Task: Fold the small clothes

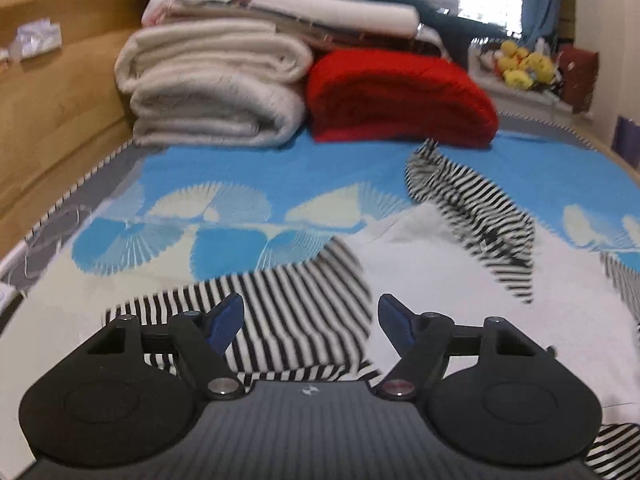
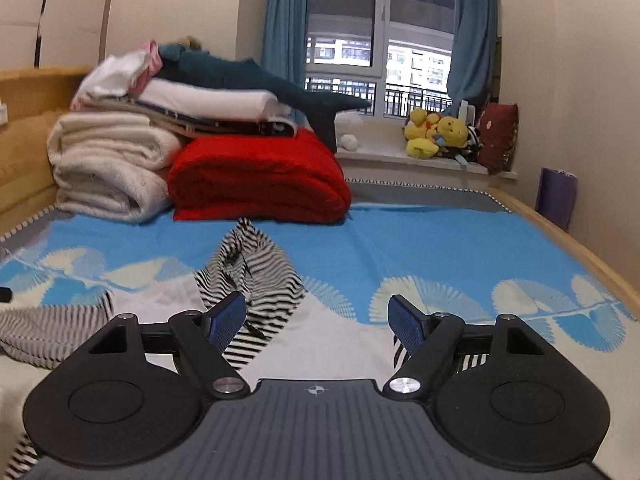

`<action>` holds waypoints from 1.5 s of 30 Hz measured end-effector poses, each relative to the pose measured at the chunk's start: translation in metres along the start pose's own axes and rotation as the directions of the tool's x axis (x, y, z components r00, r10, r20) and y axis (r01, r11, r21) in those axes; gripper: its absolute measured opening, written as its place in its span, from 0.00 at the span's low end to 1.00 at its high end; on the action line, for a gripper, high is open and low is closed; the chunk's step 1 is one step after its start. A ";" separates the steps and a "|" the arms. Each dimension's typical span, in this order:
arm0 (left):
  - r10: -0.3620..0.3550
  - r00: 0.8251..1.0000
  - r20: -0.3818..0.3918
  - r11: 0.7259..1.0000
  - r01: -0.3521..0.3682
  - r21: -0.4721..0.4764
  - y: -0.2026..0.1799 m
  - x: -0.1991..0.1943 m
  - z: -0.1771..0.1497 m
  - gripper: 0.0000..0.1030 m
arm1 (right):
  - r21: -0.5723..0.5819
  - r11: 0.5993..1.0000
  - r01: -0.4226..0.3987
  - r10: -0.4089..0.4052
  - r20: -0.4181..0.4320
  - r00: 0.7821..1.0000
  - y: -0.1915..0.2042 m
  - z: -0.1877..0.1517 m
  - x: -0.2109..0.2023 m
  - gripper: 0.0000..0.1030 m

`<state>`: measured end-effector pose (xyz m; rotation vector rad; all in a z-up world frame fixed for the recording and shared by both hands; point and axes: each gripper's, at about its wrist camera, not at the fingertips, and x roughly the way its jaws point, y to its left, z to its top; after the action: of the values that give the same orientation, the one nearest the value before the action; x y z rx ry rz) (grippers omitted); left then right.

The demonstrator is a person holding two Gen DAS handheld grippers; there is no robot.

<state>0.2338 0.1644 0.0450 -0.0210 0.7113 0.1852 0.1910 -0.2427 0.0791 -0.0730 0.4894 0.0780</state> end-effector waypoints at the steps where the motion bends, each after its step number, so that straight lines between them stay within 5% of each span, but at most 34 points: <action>1: 0.001 1.000 -0.024 1.000 -0.001 -0.010 0.004 0.008 -0.003 0.75 | 0.010 1.000 0.003 -0.002 -0.027 1.000 -0.001 -0.007 0.010 0.77; 4: -0.002 0.996 -0.088 0.996 -0.005 -0.086 0.016 0.028 -0.004 0.75 | 0.074 0.997 -0.008 0.018 -0.143 0.990 -0.002 -0.019 0.031 0.75; 12: -0.001 0.992 -0.128 0.976 -0.027 -0.218 0.046 0.067 -0.014 0.75 | 0.019 0.999 -0.028 0.029 -0.101 0.994 0.019 -0.014 0.049 0.74; 14: 0.028 0.983 -0.183 0.959 -0.079 -0.273 0.066 0.080 -0.017 0.75 | 0.019 0.999 -0.036 0.038 -0.095 0.995 0.021 -0.011 0.055 0.63; 16: 0.009 0.976 -0.217 0.915 -0.095 -0.391 0.094 0.091 -0.021 0.75 | 0.024 0.999 -0.048 0.050 -0.103 0.993 0.020 -0.007 0.062 0.49; 19: 0.018 0.962 -0.273 0.838 -0.163 -0.521 0.136 0.107 -0.032 0.75 | 0.062 0.997 -0.047 0.055 -0.123 0.991 0.015 -0.003 0.071 0.48; 26: -0.009 0.934 -0.357 0.588 -0.284 -0.757 0.219 0.128 -0.066 0.76 | 0.095 0.995 -0.027 0.043 -0.168 0.985 0.005 -0.002 0.087 0.48; 29: 0.017 0.941 -0.337 0.531 -0.294 -0.795 0.236 0.128 -0.068 0.76 | 0.117 0.993 -0.019 0.040 -0.182 0.982 0.000 -0.002 0.091 0.48; 33: 0.104 0.926 -0.362 0.523 -0.360 -0.772 0.239 0.125 -0.062 0.69 | 0.129 0.992 -0.016 0.041 -0.197 0.980 0.000 -0.002 0.094 0.48; 34: 0.121 0.919 -0.375 0.536 -0.379 -0.755 0.236 0.125 -0.060 0.59 | 0.121 0.993 -0.016 0.039 -0.197 0.980 0.002 -0.003 0.094 0.48; 35: 0.140 0.911 -0.389 0.561 -0.397 -0.727 0.231 0.125 -0.056 0.36 | 0.113 0.994 -0.014 0.036 -0.198 0.979 0.003 -0.003 0.094 0.48; 37: 0.156 0.912 -0.379 0.588 -0.394 -0.706 0.224 0.121 -0.052 0.06 | 0.109 0.994 -0.012 0.034 -0.205 0.978 0.003 -0.004 0.095 0.48; 39: 0.202 0.915 -0.349 0.592 -0.398 -0.701 0.216 0.111 -0.047 0.05 | 0.114 0.993 -0.015 0.038 -0.205 0.978 0.001 -0.004 0.095 0.38; 42: 0.271 0.925 -0.267 0.644 -0.380 -0.664 0.190 0.091 -0.028 0.04 | 0.126 0.992 -0.005 0.032 -0.218 0.975 -0.003 -0.008 0.095 0.22; 45: 0.240 0.964 -0.118 0.746 -0.261 -0.613 0.137 0.070 -0.001 0.04 | 0.137 0.990 0.014 0.018 -0.231 0.973 -0.004 -0.015 0.091 0.19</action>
<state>0.2611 0.3106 0.0043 -0.5745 0.6544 0.6829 0.2644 -0.2431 0.0229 0.0548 0.7271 0.0378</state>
